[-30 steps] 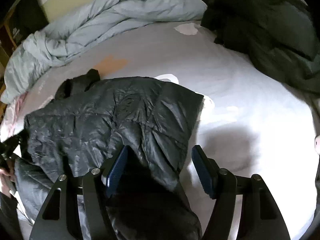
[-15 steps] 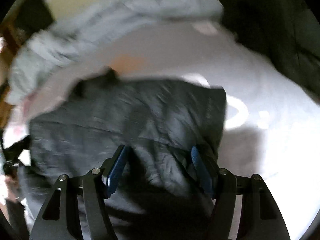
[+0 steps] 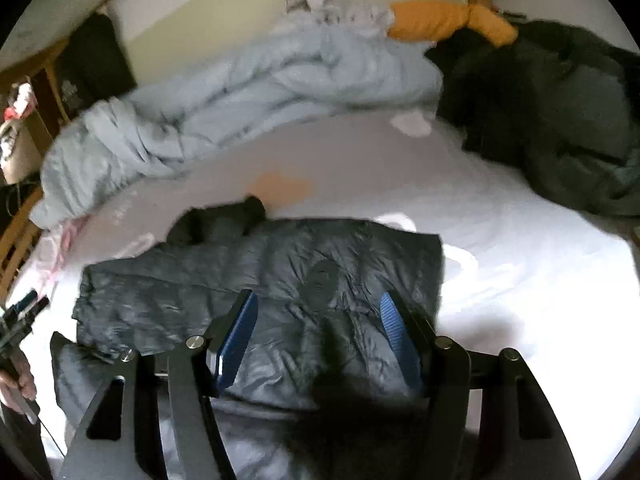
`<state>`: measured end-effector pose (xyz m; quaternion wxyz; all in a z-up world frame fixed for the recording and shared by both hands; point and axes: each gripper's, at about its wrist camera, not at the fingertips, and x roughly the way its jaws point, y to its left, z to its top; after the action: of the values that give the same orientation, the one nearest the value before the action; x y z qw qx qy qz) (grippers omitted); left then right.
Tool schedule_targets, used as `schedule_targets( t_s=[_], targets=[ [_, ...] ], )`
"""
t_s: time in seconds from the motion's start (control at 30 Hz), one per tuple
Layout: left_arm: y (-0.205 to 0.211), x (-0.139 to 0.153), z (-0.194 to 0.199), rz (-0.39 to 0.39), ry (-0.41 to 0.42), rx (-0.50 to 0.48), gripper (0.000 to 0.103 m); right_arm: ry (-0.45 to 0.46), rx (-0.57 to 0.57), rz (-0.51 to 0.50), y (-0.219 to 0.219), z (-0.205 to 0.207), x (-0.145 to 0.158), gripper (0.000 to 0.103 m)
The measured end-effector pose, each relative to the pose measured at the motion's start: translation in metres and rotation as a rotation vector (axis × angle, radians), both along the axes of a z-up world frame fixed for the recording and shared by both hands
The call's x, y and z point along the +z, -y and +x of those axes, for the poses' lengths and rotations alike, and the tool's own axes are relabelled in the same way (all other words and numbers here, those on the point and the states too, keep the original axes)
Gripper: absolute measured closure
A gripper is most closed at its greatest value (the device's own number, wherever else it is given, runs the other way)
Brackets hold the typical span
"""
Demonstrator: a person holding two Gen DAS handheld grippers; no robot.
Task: Fold large clothes
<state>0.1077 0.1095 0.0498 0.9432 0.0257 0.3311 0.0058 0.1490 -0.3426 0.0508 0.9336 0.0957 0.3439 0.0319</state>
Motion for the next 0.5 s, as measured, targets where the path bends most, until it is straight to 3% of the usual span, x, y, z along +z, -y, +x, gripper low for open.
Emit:
schedule_targets(
  t_s=[0.1, 0.2, 0.27, 0.37, 0.4, 0.43, 0.47, 0.5],
  targets=[
    [-0.012, -0.018, -0.013, -0.116, -0.082, 0.004, 0.011, 0.045, -0.123, -0.095, 0.01, -0.03, -0.003, 0.027],
    [-0.021, -0.033, -0.016, -0.2, -0.15, 0.014, 0.011, 0.045, -0.175, -0.179, 0.024, -0.055, -0.013, 0.018],
    [-0.024, -0.039, -0.013, -0.236, -0.176, 0.023, 0.011, -0.001, -0.162, -0.15, 0.034, -0.061, -0.019, 0.017],
    [-0.026, -0.053, -0.005, -0.283, -0.214, 0.018, 0.016, -0.111, -0.099, 0.001, 0.051, -0.057, -0.038, 0.017],
    [-0.024, -0.057, -0.005, -0.308, -0.224, 0.0, 0.045, -0.148, -0.102, 0.041, 0.056, -0.054, -0.046, 0.017],
    [-0.022, -0.062, -0.004, -0.339, -0.251, -0.035, 0.08, -0.175, -0.106, 0.079, 0.06, -0.051, -0.052, 0.017],
    [-0.019, -0.063, -0.005, -0.361, -0.272, -0.063, 0.087, -0.189, -0.103, 0.116, 0.061, -0.048, -0.058, 0.018],
    [-0.016, -0.058, -0.01, -0.353, -0.24, -0.071, 0.092, -0.182, -0.099, 0.137, 0.061, -0.048, -0.06, 0.024]
  ],
)
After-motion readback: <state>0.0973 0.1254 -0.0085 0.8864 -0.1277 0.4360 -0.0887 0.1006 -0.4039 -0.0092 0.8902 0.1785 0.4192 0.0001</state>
